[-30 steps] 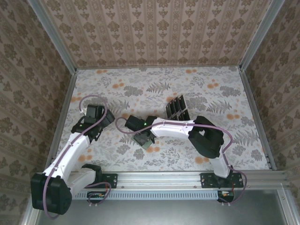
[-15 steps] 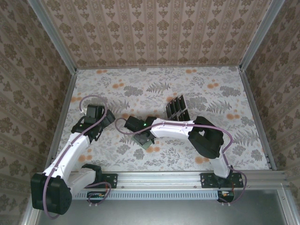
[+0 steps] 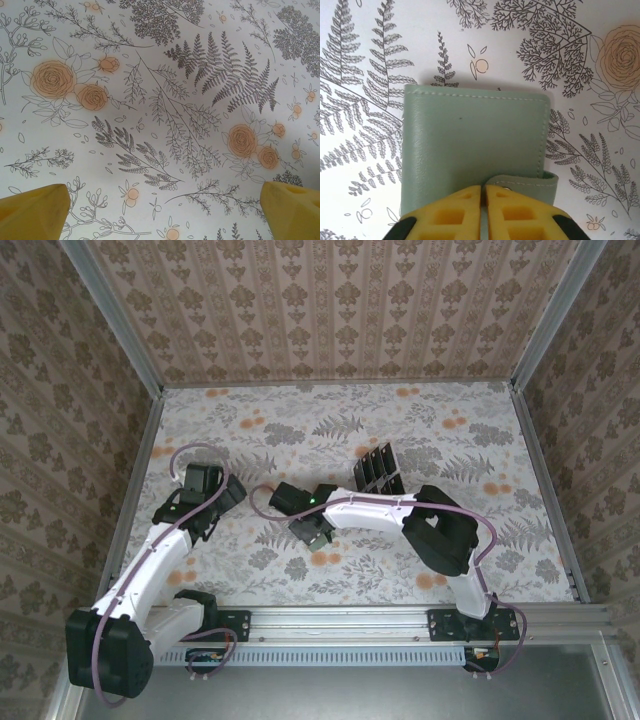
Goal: Put the credit cards into the card holder
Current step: Pick up the card holder from the center of the table.
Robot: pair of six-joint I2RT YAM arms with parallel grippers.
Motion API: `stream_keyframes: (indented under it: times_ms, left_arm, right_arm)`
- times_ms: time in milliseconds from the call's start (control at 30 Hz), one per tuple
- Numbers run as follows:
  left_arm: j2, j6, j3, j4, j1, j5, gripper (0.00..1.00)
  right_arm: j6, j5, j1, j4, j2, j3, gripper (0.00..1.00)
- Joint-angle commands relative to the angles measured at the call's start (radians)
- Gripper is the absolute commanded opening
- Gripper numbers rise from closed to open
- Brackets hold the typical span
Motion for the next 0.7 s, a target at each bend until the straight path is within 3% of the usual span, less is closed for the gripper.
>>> stream_keyframes:
  times_ms: [0,200,467,667]
  left_arm:
    - [-0.005,0.0,-0.013,0.0,0.009,0.016,1.0]
    - [-0.005,0.015,-0.024,0.028,0.008,0.07,1.0]
    - [0.042,0.004,-0.053,0.197,-0.018,0.274,1.0]
    - [0.066,-0.055,-0.099,0.367,-0.082,0.337,0.99]
  right_arm:
    - [0.011,-0.012,-0.015,-0.021,0.0,-0.019,0.02]
    - [0.045,-0.061,-0.056,0.009,-0.071,-0.044,0.0]
    - [0.109,-0.155,-0.102,0.064,-0.152,-0.066,0.0]
    - [0.168,-0.219,-0.141,0.121,-0.189,-0.089,0.0]
